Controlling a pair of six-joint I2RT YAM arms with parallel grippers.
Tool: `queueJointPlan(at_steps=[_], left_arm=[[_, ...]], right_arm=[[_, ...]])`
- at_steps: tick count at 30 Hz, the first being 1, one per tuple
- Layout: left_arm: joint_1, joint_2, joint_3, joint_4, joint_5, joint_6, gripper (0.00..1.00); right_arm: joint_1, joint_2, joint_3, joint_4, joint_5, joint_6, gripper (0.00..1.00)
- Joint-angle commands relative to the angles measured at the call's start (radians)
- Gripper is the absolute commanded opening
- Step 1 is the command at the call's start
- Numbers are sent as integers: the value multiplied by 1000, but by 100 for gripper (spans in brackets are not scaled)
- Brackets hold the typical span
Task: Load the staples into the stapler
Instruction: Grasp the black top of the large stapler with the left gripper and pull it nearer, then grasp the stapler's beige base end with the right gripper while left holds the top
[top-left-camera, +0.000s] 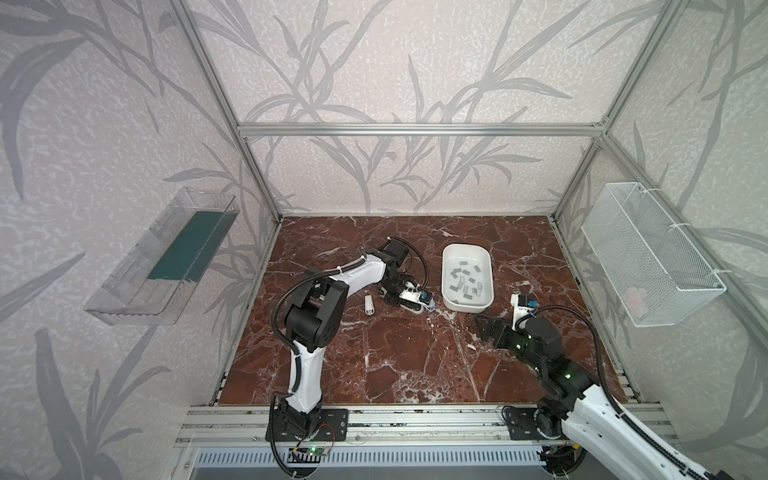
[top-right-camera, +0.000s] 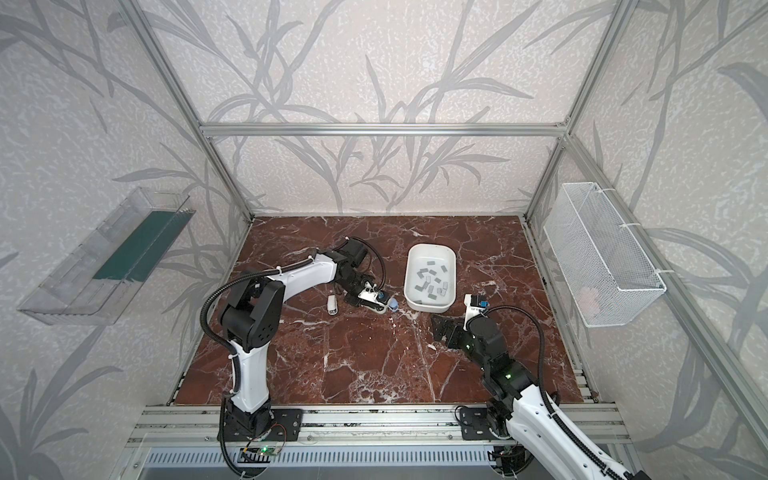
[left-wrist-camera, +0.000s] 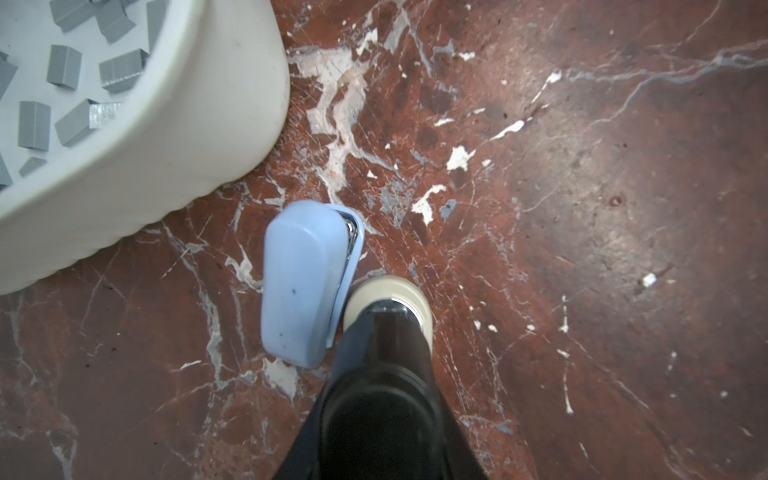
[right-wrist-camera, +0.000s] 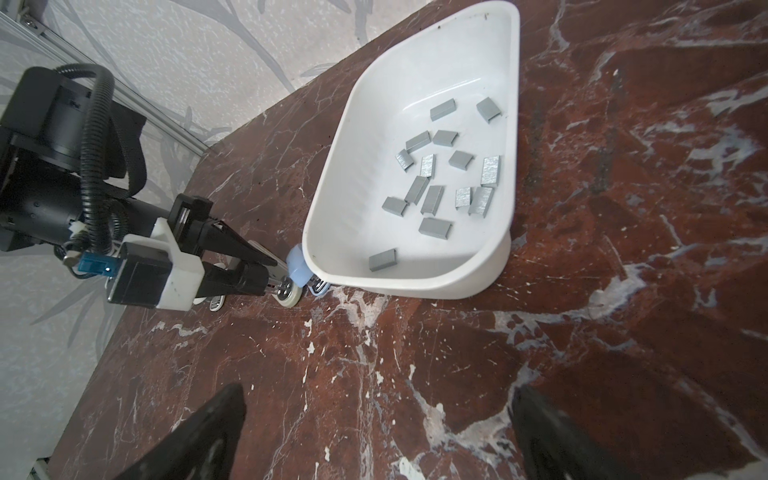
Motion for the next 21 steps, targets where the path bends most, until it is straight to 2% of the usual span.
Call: queueJointPlan(at_steps=[1, 4, 6, 8, 11, 13, 15, 18, 21], left_arm=[[-9, -90, -18, -67, 50, -48, 3], [-33, -182, -111, -27, 62, -116, 2], [-73, -248, -175, -6, 43, -174, 0], [-115, -305, -215, -11, 28, -244, 0], [-155, -397, -285, -25, 109, -330, 0], [-173, -463, -359, 19, 155, -380, 0], [-194, -529, -458, 109, 148, -466, 0], [-220, -617, -588, 229, 117, -551, 0], [-229, -679, -663, 308, 191, -614, 0]], right_arm=[[11, 16, 1, 68, -92, -6, 100], [47, 64, 27, 77, -142, -4, 97], [108, 98, 36, 114, -142, -10, 92], [184, 124, 40, 154, -138, -78, 86], [295, 138, 21, 228, -149, -196, 79], [350, 133, -48, 355, -153, -285, 72], [379, 124, -135, 498, -169, -363, 62], [388, 75, -190, 522, -222, -437, 52], [426, 38, -232, 558, -235, -498, 46]])
